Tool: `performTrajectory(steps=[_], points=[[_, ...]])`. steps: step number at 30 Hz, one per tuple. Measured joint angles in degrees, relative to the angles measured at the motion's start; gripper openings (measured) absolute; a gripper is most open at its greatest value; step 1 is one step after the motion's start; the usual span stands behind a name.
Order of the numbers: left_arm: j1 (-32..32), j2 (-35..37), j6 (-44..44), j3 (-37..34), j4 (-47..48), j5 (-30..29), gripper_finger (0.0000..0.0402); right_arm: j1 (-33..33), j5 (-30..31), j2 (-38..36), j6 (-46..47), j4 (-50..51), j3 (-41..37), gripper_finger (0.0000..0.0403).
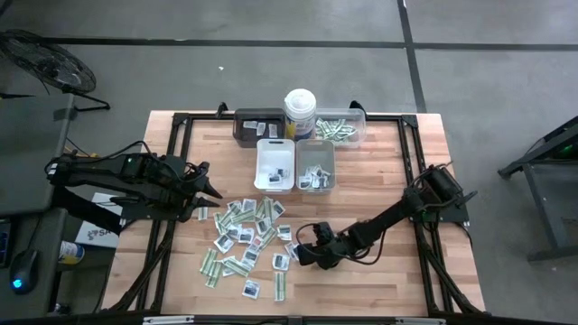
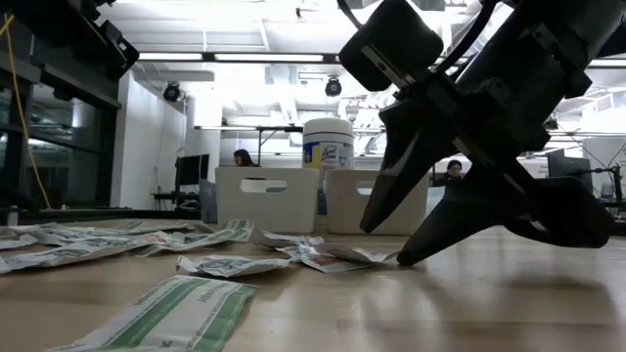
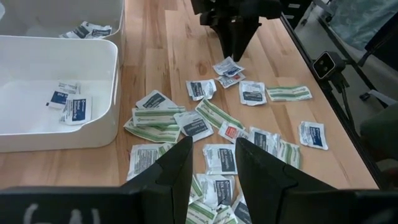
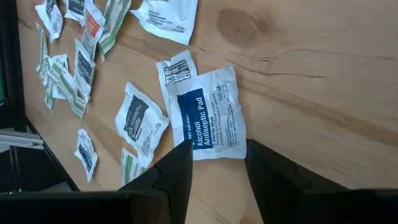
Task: Pick & Place First Aid Supplies
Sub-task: Put the alcohol wipe into the white bin
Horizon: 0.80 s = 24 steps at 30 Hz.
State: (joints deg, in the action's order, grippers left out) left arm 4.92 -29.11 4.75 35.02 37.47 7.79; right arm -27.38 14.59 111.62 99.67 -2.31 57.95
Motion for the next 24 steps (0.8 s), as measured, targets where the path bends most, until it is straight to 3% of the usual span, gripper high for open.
performTrajectory(steps=[6, 15, 24], points=[[0.01, 0.01, 0.02, -0.02, 0.0, -0.87, 0.0119, 0.02, -0.54, 0.04, -0.15, 0.5, 0.0, 0.0113], [0.01, -0.02, 0.02, 0.01, 0.0, -0.87, 0.0119, 0.0, -0.33, 0.15, -0.23, 1.99, -0.02, 0.001], [0.0, 0.0, 0.24, -0.01, 0.0, -0.9, 0.0119, -0.07, 1.01, 0.13, -2.39, 2.15, 0.29, 0.0001]])
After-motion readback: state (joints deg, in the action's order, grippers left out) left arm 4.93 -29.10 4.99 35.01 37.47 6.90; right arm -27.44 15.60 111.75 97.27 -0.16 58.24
